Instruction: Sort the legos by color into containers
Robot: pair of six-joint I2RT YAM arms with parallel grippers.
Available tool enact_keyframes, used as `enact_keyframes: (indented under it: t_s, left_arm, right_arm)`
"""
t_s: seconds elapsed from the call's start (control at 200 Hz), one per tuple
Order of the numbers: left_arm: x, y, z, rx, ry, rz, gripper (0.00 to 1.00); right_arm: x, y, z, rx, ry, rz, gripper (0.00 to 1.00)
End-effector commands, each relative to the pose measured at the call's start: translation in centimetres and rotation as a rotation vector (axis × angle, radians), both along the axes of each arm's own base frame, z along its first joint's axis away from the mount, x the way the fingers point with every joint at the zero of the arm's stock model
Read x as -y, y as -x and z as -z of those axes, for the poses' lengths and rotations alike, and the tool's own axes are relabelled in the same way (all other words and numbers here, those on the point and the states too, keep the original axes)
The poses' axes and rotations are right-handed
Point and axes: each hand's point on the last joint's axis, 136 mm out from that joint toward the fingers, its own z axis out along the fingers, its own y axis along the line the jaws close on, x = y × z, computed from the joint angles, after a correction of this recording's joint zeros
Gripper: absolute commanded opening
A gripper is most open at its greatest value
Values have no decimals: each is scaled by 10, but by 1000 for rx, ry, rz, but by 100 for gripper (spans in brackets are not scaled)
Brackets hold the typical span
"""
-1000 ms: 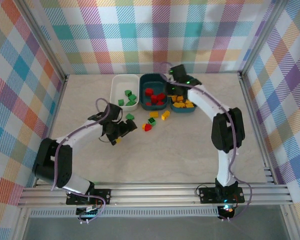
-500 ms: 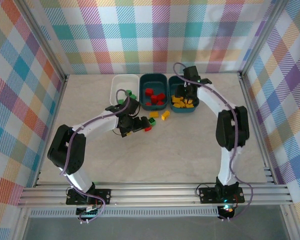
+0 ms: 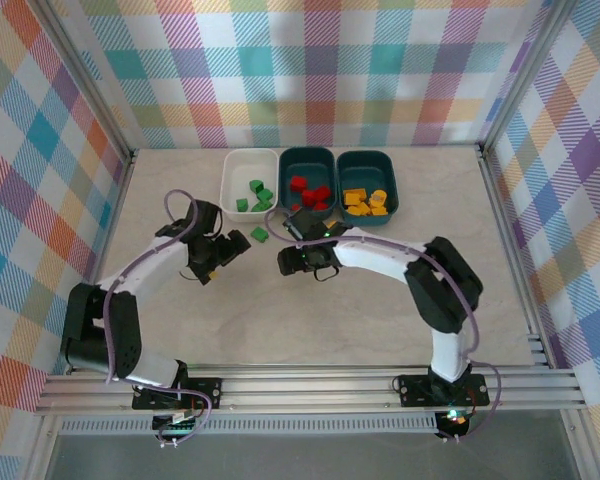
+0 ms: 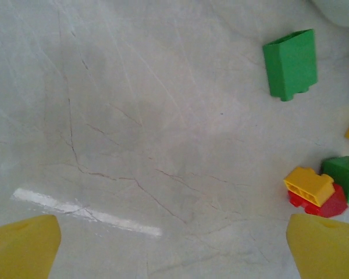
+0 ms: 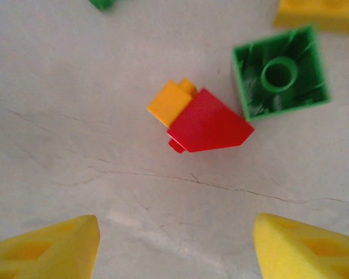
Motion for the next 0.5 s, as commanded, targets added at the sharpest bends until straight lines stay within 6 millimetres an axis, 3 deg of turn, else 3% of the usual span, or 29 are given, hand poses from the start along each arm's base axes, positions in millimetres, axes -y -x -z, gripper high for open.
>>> enact_keyframes:
  t_s: [0.0,0.215,0.495]
  left_arm:
    - [-1,13,-2,-3,30,-11,99]
    - [-9,27,1,6,20,-31,100]
    - [-11,27,-6,21,22,-28,100]
  right_arm:
    - [-9,-12,0,-12,-14,-5,70]
    - [-8,-30,18,21,77,-7,66]
    - [-2,-51,23,80,194,-23,60]
